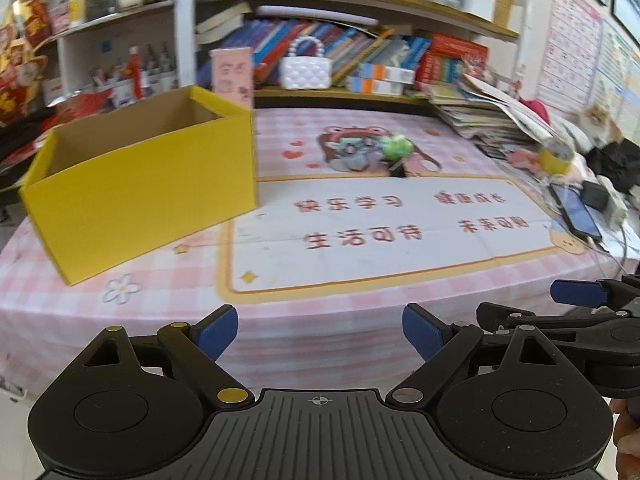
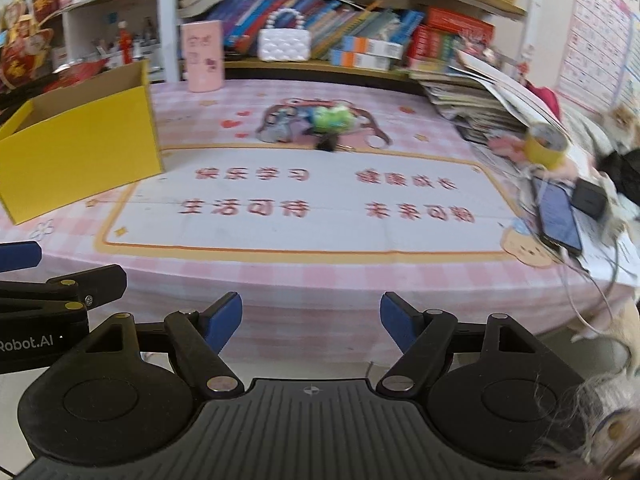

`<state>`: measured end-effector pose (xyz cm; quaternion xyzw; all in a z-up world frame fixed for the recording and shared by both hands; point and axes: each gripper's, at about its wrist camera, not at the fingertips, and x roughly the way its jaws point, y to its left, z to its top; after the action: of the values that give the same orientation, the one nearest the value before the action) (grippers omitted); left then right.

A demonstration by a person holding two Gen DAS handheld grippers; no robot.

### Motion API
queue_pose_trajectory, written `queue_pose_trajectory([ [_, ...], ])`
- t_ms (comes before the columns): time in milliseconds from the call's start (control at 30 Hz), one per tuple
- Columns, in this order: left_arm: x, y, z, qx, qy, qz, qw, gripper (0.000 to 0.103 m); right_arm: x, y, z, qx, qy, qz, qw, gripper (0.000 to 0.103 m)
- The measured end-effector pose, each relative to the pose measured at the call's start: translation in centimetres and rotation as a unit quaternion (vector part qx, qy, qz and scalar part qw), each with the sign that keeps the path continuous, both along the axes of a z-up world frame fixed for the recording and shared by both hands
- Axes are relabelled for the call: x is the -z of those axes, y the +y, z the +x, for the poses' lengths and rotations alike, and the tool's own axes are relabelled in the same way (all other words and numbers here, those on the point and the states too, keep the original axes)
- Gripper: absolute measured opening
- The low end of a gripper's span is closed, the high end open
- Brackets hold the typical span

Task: Organize objects
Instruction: 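Withdraw both open grippers from the box back over the table, then move both open grippers toward the toy car and binder clip, then lower the right gripper onto the black binder clip and close it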

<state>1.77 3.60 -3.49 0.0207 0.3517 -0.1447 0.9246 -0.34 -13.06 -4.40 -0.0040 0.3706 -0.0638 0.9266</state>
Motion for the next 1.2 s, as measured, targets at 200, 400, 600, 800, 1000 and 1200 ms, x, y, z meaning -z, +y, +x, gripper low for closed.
queue_pose_trajectory([
  [200, 0.3, -1.9, 0.9, 0.026, 0.006, 0.001, 0.9996, 0.092, 0.3, -2.0, 0.0, 0.032, 0.009, 0.001, 0.999, 0.075],
  [400, 0.4, -3.5, 2.1, 0.035, 0.008, 0.003, 0.9994, 0.092, 0.4, -3.3, 0.9, 0.041, 0.015, 0.001, 0.999, 0.075],
  [600, 0.4, -4.4, 3.8, 0.026, 0.013, 0.004, 0.9996, 0.092, 0.5, -4.3, 2.8, 0.028, 0.019, 0.001, 0.999, 0.075],
  [800, 0.1, -5.3, 6.2, 0.009, 0.010, 0.003, 0.9999, 0.092, 0.5, -5.6, 5.6, 0.013, 0.022, 0.013, 1.000, 0.075],
  [1000, -0.5, -6.0, 9.6, -0.020, 0.004, -0.006, 0.9998, 0.092, 0.4, -6.8, 8.9, -0.010, 0.016, 0.025, 1.000, 0.072],
  [1200, -1.3, -7.1, 13.2, -0.046, -0.008, -0.011, 0.9989, 0.092, -0.1, -8.1, 13.0, -0.037, -0.001, 0.038, 0.999, 0.070],
])
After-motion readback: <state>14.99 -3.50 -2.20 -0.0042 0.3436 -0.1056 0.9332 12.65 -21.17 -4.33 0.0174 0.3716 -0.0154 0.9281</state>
